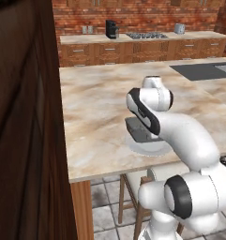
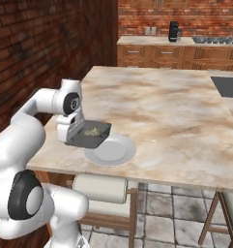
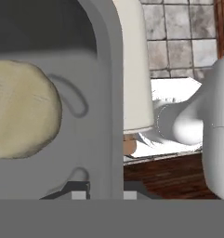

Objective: Place two dumplings into each of the tupperware containers and then place the containers in the fridge.

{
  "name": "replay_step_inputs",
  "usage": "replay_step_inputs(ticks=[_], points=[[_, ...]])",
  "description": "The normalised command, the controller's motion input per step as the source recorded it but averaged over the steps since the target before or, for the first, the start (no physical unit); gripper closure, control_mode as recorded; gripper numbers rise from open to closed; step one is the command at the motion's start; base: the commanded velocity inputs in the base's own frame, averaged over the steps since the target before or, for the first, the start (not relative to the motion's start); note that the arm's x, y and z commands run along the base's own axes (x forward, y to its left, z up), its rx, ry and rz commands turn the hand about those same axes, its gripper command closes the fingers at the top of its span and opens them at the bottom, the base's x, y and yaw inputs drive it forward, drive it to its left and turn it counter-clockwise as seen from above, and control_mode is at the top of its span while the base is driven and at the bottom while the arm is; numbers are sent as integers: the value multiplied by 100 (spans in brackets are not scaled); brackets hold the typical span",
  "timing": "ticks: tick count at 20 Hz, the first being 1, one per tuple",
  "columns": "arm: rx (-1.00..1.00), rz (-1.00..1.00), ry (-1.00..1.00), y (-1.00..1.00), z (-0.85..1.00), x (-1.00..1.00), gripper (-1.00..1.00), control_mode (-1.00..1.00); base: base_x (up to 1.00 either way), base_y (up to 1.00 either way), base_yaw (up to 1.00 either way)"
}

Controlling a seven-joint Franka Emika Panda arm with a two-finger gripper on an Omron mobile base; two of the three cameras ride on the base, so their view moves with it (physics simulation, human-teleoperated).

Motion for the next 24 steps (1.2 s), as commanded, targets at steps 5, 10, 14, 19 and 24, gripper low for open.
replay_step_inputs(ticks=[5, 10, 14, 19, 24], points=[[0, 0, -13, -58, 0, -22, 100, -100, 0, 0, 0], [0, -1, -23, -5, 4, -6, 100, -100, 0, 0, 0], [-3, -2, 1, 0, 1, -9, 100, -100, 0, 0, 0], [-5, 0, 1, 9, 0, -17, 100, -100, 0, 0, 0], [0, 0, 1, 0, 0, 0, 100, 100, 0, 0, 0]])
